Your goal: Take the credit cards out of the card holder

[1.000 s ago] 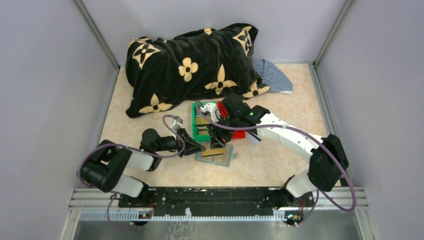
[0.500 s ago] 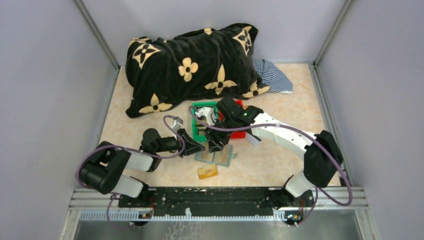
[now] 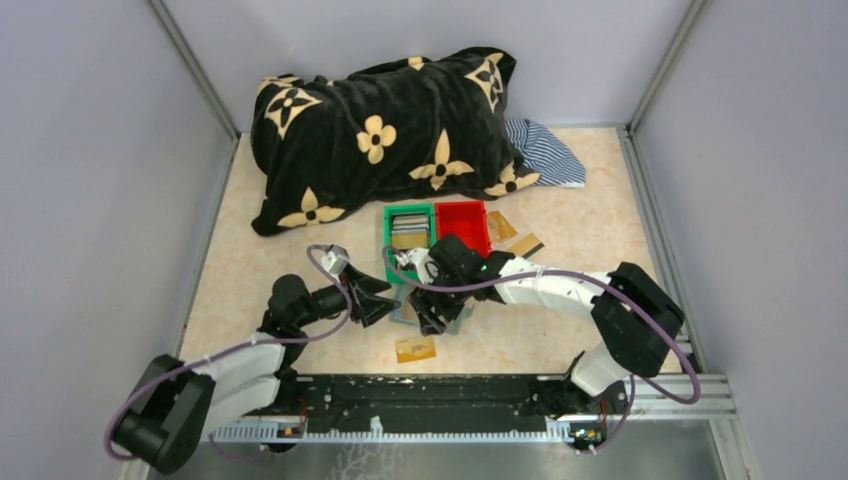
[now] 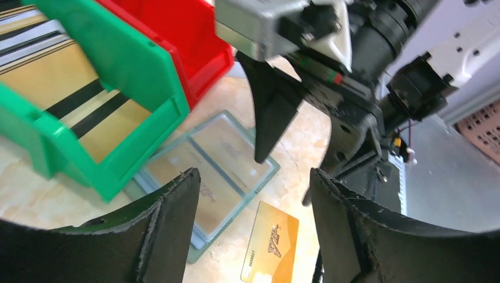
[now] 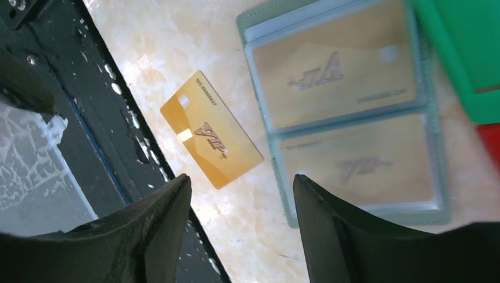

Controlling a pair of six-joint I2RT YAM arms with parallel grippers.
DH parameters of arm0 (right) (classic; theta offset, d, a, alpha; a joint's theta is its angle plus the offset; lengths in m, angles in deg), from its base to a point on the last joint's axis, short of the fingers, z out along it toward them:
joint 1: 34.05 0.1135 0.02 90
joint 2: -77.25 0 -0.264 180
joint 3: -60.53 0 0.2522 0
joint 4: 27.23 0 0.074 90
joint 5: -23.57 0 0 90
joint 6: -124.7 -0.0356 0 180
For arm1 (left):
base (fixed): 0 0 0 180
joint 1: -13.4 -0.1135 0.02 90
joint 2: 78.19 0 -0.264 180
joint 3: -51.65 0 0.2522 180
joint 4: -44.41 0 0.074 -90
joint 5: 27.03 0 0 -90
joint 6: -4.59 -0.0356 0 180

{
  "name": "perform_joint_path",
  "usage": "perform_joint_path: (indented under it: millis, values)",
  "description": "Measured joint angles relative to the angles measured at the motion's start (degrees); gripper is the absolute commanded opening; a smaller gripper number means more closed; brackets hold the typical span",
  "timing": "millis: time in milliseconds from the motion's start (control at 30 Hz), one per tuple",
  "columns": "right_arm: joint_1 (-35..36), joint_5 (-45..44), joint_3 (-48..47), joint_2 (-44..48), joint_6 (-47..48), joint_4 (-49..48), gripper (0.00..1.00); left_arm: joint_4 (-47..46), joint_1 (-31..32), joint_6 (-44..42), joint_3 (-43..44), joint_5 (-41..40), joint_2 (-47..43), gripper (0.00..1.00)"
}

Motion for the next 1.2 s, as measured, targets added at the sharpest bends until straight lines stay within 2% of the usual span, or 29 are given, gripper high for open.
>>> perform_joint_path:
  millis: [133,167,200,233,333,400,433,567,733,833,933,967,1000,1033,1067,1133,1167,1200]
  values:
    - [1.99,-2.19,4.28,1.20,-4.90,-4.74,0.64,7.08,0.94,0.92,-1.33,-5.46,-6.86,0.53]
    - [1.99,-2.75,5.51,1.77,-6.05,-5.57,0.64,8.92,2.01,1.36,-1.40,-6.99,-7.89,0.52]
    - [1.97,-3.28,6.69,2.43,-7.19,-6.19,0.64,12.00,4.94,2.16,-1.46,-9.25,-9.11,0.51]
    - [1.95,-3.69,7.48,2.95,-8.11,-6.67,0.64,12.22,5.11,2.23,-1.46,-9.40,-9.16,0.51]
    - [1.97,-4.59,8.33,3.78,-10.29,-7.54,0.64,17.57,14.01,4.20,-1.46,-16.00,-9.60,0.52]
    - [2.27,-5.88,8.31,4.00,-11.10,-7.82,0.69,20.20,18.25,6.36,-1.51,-19.61,-9.40,0.54]
    - [2.73,-7.08,8.28,4.00,-11.56,-7.76,0.75,21.68,19.47,8.22,-1.62,-21.94,-9.55,0.56]
    - [6.43,-12.39,7.58,3.87,-14.25,-6.73,0.94,30.67,20.04,16.63,-2.10,-35.69,-15.91,0.59]
    - [11.78,-20.35,4.55,2.73,-20.31,-5.88,0.98,41.53,20.02,22.01,-0.72,-57.96,-29.49,0.58]
    - [14.82,-24.68,0.07,-1.09,-22.99,-3.72,0.98,46.03,19.87,21.99,2.56,-66.40,-30.23,0.58]
    - [17.38,-27.23,-5.90,-7.08,-24.46,-1.36,0.97,48.17,19.76,22.03,4.87,-70.71,-29.40,0.58]
    - [18.14,-27.82,-7.48,-8.87,-24.92,-0.79,0.94,48.57,19.76,22.10,5.14,-71.54,-29.09,0.58]
    - [19.02,-28.57,-8.68,-10.58,-25.44,-0.26,0.87,49.00,19.71,22.21,5.16,-72.11,-28.98,0.58]
    - [19.61,-28.83,-8.81,-11.19,-25.92,0.07,0.71,49.70,19.71,22.25,5.14,-72.52,-28.98,0.58]
    - [20.11,-28.96,-8.39,-11.28,-26.58,0.52,0.47,50.49,19.71,22.43,5.14,-72.89,-29.27,0.58]
    - [20.50,-29.11,-6.51,-10.25,-27.36,0.48,0.27,51.67,19.71,22.71,5.07,-73.29,-30.27,0.57]
    - [20.57,-29.18,-4.85,-8.96,-28.35,0.39,0.21,52.13,19.71,22.75,5.01,-73.57,-31.30,0.57]
    - [20.50,-29.46,-3.39,-7.56,-28.87,0.70,0.20,52.43,19.71,22.73,4.90,-73.83,-32.72,0.57]
